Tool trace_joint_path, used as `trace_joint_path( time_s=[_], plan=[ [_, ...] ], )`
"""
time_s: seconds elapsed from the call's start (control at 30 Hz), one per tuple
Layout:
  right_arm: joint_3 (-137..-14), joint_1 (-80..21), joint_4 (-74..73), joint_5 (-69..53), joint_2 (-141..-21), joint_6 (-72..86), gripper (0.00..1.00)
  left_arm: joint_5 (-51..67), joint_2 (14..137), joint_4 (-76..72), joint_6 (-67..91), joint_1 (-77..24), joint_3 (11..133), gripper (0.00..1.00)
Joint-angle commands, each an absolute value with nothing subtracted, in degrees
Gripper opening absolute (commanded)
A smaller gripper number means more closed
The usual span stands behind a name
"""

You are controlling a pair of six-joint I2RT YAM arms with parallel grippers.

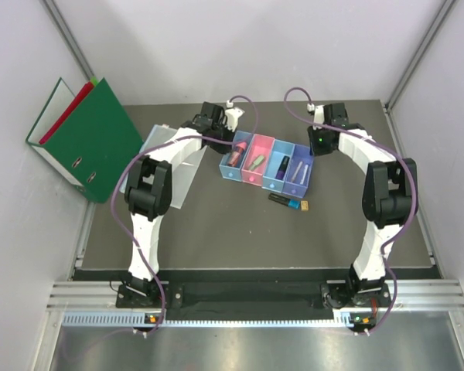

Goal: Sort the stationery into containers
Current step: Move the storage box to the center of the board.

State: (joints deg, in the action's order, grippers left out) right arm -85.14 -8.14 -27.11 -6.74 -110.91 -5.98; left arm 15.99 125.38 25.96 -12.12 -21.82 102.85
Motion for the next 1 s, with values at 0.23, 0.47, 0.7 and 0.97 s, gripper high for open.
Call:
trace_joint_path(
  time_s=[0.23,0.47,0.7,0.97],
  plan=[
    [-84.5,-14.2,-23.4,-5.8,-110.4,-7.9,0.11,20.9,121.9,31.2,-15.0,-23.4,98.5,0.06],
    [-83.5,-16.9,-23.3,-4.8,-109.3,-9.1,0.08,18.7,118.0,34.2,-13.2,-25.1,94.5,0.05],
    [-84.0,-17.7,-22.9,-3.8,-109.6,-9.3,0.08,17.6,114.4,35.2,-10.9,-29.3,89.5,0.05],
    [-81.7,-19.0,-22.4,-3.6,-107.9,-9.6,0.08,18.3,112.7,36.6,-9.1,-30.9,88.5,0.05]
  ],
)
